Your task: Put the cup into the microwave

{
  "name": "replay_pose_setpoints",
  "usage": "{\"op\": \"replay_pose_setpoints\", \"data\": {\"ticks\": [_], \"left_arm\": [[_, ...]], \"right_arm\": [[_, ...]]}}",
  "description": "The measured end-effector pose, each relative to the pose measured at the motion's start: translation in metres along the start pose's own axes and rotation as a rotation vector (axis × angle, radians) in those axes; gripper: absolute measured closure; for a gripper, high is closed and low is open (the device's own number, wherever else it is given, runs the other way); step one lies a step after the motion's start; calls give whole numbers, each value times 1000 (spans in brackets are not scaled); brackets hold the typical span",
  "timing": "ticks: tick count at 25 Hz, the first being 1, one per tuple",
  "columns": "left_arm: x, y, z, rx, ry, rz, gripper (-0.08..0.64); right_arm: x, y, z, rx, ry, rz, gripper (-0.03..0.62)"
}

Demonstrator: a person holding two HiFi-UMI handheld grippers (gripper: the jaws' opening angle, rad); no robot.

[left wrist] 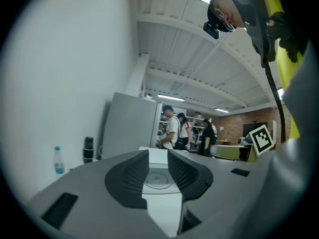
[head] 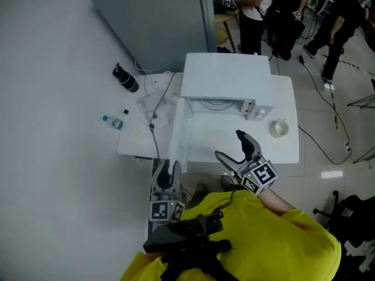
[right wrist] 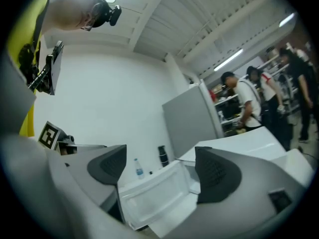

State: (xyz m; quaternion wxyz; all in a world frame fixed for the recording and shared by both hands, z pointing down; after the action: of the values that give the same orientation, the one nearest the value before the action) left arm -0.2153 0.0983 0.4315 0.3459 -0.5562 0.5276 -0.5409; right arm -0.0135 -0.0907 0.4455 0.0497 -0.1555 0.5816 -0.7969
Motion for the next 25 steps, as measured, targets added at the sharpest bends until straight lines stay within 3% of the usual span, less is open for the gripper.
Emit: {"op": "replay_pose_setpoints", "data": {"ticks": [4,7,10,11,13,17,21,25], "left_arm": [[51,12,10,45,-214,-43,445],[81,4,20,79,-322,-79,445],[106,-13,40,86,-397,-150,444],[113,-19,48,85,-414,-174,443],[125,-30,62,96,-428,-211,444],[152,-52,91,128,-452,-267,443],[180,-73,111,116,-468,-323,443],[200,-80,122,97,-463,-326,445]], "right_arm": [[-56,-24,26,59,-341,44,153],[-88,-56,50,93,-571,48,152],[-113,-102,94,153,-753,-4,106],[-120,-121,112,183,-792,-33,23],[-129,-160,150,230,-859,-98,17],[-126,-225,238,221,-968,-198,17],[-103,-271,308,263,-996,-262,17],[-84,-279,335,259,-998,-235,17]]}}
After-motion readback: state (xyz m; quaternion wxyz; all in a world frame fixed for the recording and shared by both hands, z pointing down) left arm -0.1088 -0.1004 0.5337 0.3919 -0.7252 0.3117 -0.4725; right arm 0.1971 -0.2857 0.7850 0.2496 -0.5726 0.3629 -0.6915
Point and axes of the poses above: the fingertips, and each gripper's own axes: x forward along the fingers, z to its right, y out of its top, the point moved 9 cm from there along -x, backward along the fingers, and after that the axes turned 9 degrees about -z, right-handed, at the moved point
